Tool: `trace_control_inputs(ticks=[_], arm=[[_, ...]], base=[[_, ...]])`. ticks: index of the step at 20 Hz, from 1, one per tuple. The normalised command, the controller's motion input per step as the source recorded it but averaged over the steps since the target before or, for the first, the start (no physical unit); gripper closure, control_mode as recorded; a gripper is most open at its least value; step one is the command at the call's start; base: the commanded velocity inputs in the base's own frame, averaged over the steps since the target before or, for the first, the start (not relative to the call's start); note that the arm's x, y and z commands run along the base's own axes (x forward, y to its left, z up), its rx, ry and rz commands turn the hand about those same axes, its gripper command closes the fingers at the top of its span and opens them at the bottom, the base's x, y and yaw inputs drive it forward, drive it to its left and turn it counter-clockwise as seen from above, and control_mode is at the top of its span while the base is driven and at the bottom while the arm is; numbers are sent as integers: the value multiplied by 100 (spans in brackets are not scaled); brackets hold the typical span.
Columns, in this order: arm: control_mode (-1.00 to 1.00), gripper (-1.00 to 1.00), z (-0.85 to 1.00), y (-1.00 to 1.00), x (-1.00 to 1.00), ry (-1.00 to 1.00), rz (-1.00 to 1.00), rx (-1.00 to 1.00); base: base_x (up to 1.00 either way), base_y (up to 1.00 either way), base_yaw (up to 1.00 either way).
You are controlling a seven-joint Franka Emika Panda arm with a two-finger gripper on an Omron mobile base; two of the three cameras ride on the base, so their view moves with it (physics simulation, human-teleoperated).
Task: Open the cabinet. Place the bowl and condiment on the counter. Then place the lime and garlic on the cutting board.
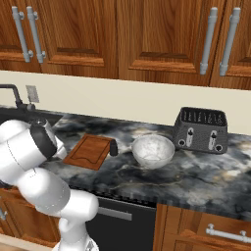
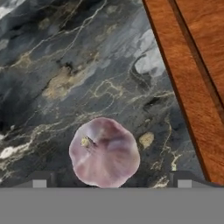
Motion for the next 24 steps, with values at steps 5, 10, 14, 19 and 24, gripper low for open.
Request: trace_control_inputs(ticks=[5, 10, 14, 19, 24], arm=[[-100, -100, -16, 0, 10, 4, 0, 0], [-100, -100, -15, 2, 10, 4, 0, 0], [-100, -100, -7, 12, 16, 0, 0, 0], [-100, 100, -12, 10, 9, 3, 0, 0], [-100, 100, -12, 11, 1, 0, 0, 0]], base=[[0, 0, 0], [0, 0, 0], [0, 0, 0], [0, 0, 0], [0, 0, 0]])
